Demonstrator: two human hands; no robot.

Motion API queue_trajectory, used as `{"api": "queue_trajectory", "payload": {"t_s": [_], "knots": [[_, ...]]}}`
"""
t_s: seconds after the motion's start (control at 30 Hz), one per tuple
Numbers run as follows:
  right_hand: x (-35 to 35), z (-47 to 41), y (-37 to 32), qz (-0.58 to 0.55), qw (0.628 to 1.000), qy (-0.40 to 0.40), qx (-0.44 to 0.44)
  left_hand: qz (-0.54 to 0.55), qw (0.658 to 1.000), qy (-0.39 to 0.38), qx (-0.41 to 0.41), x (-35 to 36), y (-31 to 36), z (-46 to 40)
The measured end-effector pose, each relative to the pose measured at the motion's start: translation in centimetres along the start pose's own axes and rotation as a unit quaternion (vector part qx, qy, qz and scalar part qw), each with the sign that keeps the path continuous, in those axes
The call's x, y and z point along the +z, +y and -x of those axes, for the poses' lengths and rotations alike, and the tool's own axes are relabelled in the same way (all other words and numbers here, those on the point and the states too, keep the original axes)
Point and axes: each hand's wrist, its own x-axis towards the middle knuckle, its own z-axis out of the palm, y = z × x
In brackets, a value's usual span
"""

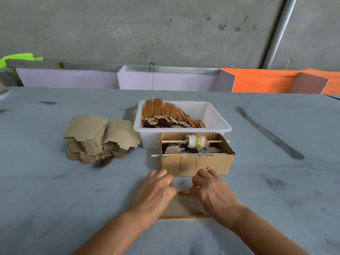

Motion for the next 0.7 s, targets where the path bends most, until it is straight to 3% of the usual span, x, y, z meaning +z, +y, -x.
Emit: {"api": "queue_trajectory", "payload": {"t_s": [0.17,0.4,0.7], "knots": [[-0.8,0.3,-1.1,0.052,0.998,-0.034,0.0,-0.104,0.993,-0.055,0.021,0.0,1.3,0.3],[-1.0,0.5,-2.6,-0.01,0.995,-0.042,0.088,-0.065,0.996,-0.049,-0.03,0.6,2.8,0.6],[-0.6,0.7,-1.5,-0.023,0.995,-0.036,0.095,-0.057,0.994,-0.047,-0.084,1.1,2.6,1.2]]}}
